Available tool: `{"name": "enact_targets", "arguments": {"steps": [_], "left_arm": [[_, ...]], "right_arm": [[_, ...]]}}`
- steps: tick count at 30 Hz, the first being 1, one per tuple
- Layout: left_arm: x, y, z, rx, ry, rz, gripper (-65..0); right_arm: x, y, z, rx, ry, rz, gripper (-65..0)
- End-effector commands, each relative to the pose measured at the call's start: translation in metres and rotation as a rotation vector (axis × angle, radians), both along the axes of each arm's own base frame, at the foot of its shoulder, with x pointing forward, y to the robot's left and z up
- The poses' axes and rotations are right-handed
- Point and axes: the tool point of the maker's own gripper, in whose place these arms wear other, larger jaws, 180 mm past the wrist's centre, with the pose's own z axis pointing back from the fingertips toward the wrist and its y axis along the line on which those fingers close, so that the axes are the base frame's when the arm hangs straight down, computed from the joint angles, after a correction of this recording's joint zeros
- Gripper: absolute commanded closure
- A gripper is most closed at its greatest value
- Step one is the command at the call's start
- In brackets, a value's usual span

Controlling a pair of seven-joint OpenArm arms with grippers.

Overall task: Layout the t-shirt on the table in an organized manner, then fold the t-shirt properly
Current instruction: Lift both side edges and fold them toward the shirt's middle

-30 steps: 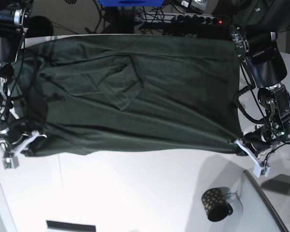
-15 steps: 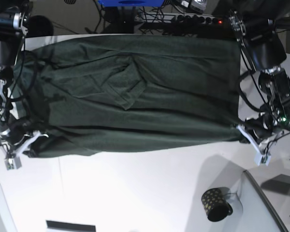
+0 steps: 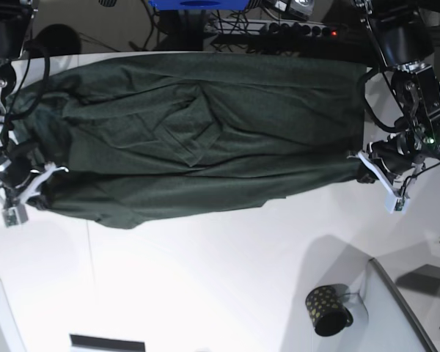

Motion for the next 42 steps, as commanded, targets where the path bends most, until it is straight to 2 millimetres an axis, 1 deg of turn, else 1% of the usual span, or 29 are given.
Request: {"name": "enact_targets", "arguments": {"steps": [1, 5, 9, 12, 16, 18, 20, 26, 29, 35, 36, 40, 42], "left_arm": [[0.008, 0.004, 0.015, 0.012, -0.054, -0.001, 0.0], [-0.005, 0.004, 0.012, 0.027, -0.039, -0.010, 0.0], [-0.020, 0.003, 0.001, 0.028, -0.003, -0.015, 0.0], [-0.031, 0.000, -0.002, 0.035, 0.014, -0.027, 0.0], [-0.043, 0.002, -0.010, 0.036, 0.043, -0.024, 0.0], [-0.045, 0.001, -0.013, 0.037, 0.053, -0.027, 0.0], [-0.052, 0.001, -0.018, 0.034, 0.073, -0.029, 0.0], [-0.059, 0.000, -0.023, 0.033, 0.088, -0.028, 0.0], [-0.065, 0.005, -0.031, 0.028, 0.118, -0.019, 0.0], [-0.068, 0.004, -0.035, 0.022, 0.131, -0.017, 0.0], [-0.070, 0.004, -0.036, 0.022, 0.136, -0.017, 0.0], [-0.071, -0.009, -0.041, 0.020, 0.152, -0.061, 0.0], [-0.071, -0.014, -0.043, 0.018, 0.158, -0.075, 0.0]], "right_arm": [[0.006, -0.018, 0.020, -0.016, -0.065, -0.031, 0.0], [-0.007, -0.033, 0.017, -0.021, -0.052, -0.076, 0.0], [-0.025, -0.034, 0.002, -0.025, -0.004, -0.075, 0.0], [-0.037, -0.032, -0.009, -0.020, 0.027, -0.075, 0.0], [-0.048, -0.030, -0.019, -0.014, 0.056, -0.080, 0.0], [-0.050, -0.030, -0.020, -0.013, 0.061, -0.081, 0.0], [-0.051, -0.031, -0.022, -0.012, 0.066, -0.083, 0.0], [-0.060, -0.035, -0.039, 0.003, 0.115, -0.105, 0.0], [-0.062, -0.037, -0.044, 0.005, 0.129, -0.109, 0.0], [-0.071, -0.040, -0.058, 0.018, 0.171, -0.124, 0.0], [-0.069, -0.040, -0.058, 0.021, 0.172, -0.126, 0.0], [-0.074, -0.042, -0.067, 0.031, 0.197, -0.138, 0.0], [-0.073, -0.041, -0.067, 0.032, 0.196, -0.138, 0.0]]}}
